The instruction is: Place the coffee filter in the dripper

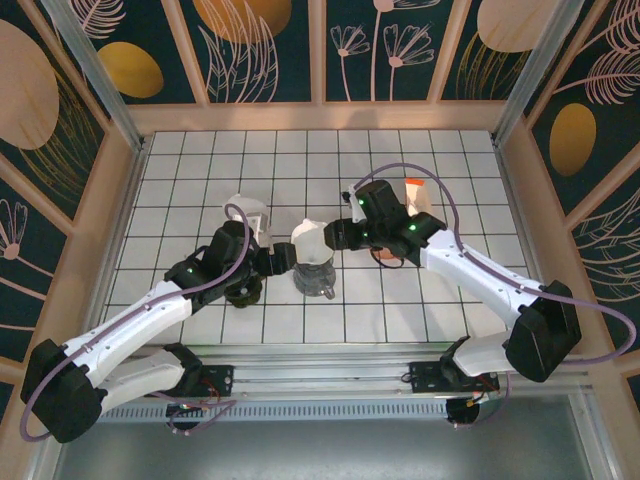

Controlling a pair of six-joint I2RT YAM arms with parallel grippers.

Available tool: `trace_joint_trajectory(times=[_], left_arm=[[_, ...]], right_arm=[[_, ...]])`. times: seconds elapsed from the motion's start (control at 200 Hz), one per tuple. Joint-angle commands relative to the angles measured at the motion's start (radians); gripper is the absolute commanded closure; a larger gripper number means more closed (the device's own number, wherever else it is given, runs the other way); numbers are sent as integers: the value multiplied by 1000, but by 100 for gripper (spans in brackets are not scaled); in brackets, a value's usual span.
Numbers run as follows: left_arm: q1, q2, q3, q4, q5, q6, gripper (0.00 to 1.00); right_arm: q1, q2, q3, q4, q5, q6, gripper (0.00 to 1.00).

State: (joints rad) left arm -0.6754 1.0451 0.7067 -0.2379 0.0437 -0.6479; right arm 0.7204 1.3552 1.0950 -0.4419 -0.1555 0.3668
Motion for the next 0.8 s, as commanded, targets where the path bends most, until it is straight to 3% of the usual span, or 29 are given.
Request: trace_joint_trajectory(times=[0.0, 0.255, 0.45, 0.796], left_arm=[[-6, -9, -13, -8, -7, 8, 17], [-5, -8, -18, -6, -9, 7, 17], [-5, -9, -15, -5, -6, 7, 16], [-5, -17, -18, -3, -7, 5, 16]], right_arm=[[2, -3, 0, -10, 56, 14, 46], [16, 11, 26, -29, 108, 19, 50], [53, 5, 55, 31, 77, -7, 32], [70, 138, 143, -98, 41, -31, 28]])
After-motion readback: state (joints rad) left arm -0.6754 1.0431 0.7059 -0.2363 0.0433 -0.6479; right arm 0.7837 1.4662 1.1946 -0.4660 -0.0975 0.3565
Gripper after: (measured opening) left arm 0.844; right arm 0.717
